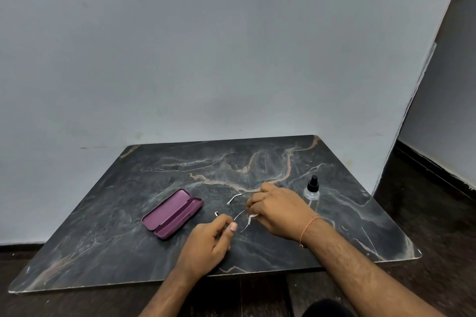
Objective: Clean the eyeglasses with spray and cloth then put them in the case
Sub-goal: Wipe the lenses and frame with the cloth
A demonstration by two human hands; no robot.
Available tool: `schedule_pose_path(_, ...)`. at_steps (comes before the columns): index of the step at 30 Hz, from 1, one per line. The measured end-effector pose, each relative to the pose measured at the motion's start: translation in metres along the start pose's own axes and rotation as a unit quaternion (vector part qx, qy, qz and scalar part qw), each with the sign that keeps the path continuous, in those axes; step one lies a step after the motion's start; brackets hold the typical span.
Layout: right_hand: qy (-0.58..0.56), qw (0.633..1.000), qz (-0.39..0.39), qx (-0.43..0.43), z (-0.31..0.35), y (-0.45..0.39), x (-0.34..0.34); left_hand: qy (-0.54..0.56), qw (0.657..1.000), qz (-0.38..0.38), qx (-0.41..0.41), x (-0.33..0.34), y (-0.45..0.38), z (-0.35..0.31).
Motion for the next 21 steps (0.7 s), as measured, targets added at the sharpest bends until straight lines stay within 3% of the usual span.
schedule_pose_path(12, -0.020, 1.000, -0.014, 0.017, -0.009, 0.004, 0.013, -0.094, 0.995, -0.026, 0.033, 0.000, 0.007, -0.002)
schedule_pose_path(16, -0.063, 0.990, -0.099, 0.081, -0.019, 0.019, 0.015, -0.047, 0.997, -0.064, -0.014, -0.007, 0.002, 0.011)
schedule_pose_path(18, -0.129, 0.952, -0.219, 0.168, -0.031, 0.034, 0.011, -0.036, 0.996, -0.075, -0.026, -0.009, -0.001, 0.014)
schedule_pose_path(21, -0.234, 0.847, -0.366, 0.306, -0.040, 0.057, 0.015, -0.034, 0.996, -0.076, -0.030, -0.007, -0.005, 0.015)
Point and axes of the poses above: each hand's wrist, its own y-axis away from the middle knuckle, its own x-axis out of the palm, z = x × y, the point moved 9 cm from there along -y, towards the middle knuckle, and after that the axes turned 10 degrees about -z, right-handed, at the moved point
